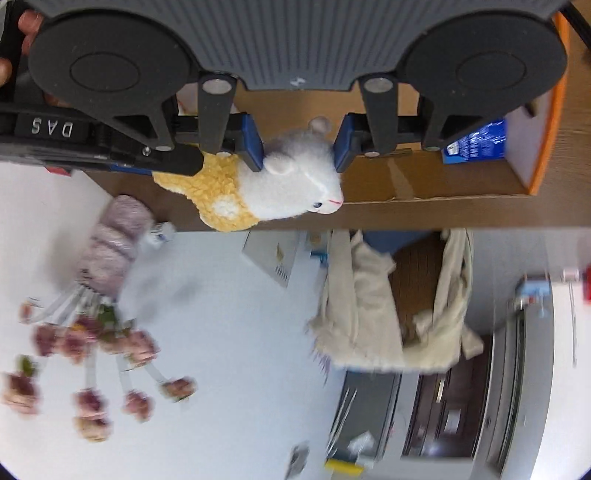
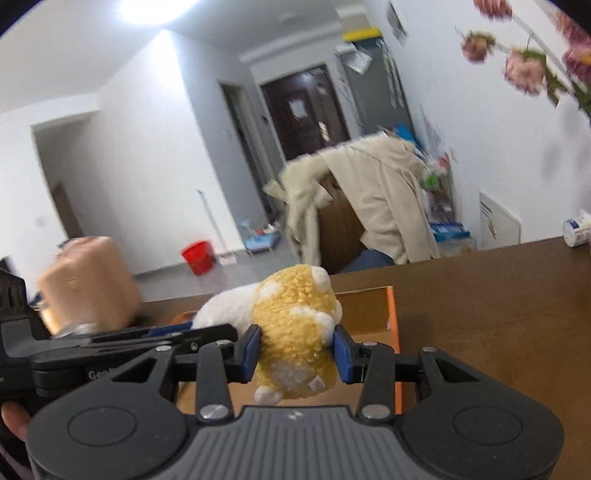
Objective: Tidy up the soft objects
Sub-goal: 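Lower the sheep plush into the cardboard box and release it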
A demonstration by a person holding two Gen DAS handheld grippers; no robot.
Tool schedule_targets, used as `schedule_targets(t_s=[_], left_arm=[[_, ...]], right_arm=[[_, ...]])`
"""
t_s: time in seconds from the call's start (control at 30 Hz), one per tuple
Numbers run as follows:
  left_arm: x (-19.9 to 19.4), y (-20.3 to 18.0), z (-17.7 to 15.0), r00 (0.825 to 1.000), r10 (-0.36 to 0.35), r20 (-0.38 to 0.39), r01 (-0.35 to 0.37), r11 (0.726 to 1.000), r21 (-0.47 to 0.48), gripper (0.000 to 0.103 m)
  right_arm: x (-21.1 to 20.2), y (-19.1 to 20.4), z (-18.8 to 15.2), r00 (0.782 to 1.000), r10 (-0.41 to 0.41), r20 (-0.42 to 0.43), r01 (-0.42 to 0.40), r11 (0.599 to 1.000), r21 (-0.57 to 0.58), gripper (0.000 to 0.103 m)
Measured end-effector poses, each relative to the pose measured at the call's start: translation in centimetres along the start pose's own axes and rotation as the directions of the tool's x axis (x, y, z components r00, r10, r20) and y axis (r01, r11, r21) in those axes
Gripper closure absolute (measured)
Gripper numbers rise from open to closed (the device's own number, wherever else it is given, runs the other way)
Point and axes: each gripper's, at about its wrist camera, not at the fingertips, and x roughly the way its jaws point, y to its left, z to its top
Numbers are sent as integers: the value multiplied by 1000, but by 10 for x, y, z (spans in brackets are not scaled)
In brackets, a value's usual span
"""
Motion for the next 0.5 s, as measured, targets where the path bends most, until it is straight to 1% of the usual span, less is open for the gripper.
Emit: schedule_targets(t_s=[0.03, 0.1, 0.17, 0.2, 0.23, 0.3, 0.33, 0.37, 0.4, 0.43, 0.5], left_arm=[[17, 7, 5, 1000, 1, -22, -1, 1000, -2, 61], [52, 21, 10, 997, -4, -76, 3, 1000, -18, 61], [80, 30, 11, 993, 5, -120, -10, 999, -44, 61], [91, 33, 10, 990, 9, -144, -15, 999, -42, 61], [100, 33, 8, 987, 13, -163, -19, 999, -34, 61], [109, 34, 4, 979, 6, -202, -14, 999, -37, 62], [110, 36, 3, 978, 7, -209, -16, 999, -44, 63], [109, 39, 2, 979, 8, -202, -19, 998, -53, 63], [105, 41, 2, 982, 16, -188, -27, 998, -55, 63], [101, 41, 3, 984, 26, -176, -34, 999, -43, 63], [88, 37, 5, 986, 52, -158, -54, 999, -9, 63]], right_arm=[[19, -6, 6, 999, -8, -35, 8, 1000, 16, 63], [51, -17, 14, 997, -33, -72, 37, 998, 42, 63], [79, -25, 15, 992, -62, -113, 67, 997, 42, 63], [90, -27, 13, 989, -86, -124, 91, 995, 33, 62], [98, -25, 11, 985, -123, -123, 123, 992, -4, 61], [110, -18, 4, 976, -181, -123, 172, 982, -76, 60], [112, -13, 0, 971, -210, -114, 197, 973, -117, 60], [114, -10, -3, 969, -222, -104, 207, 968, -145, 60], [115, -7, -4, 966, -231, -117, 211, 963, -165, 60], [116, -3, -4, 963, -241, -124, 216, 959, -186, 60], [114, 5, -3, 956, -273, -106, 243, 942, -230, 59]])
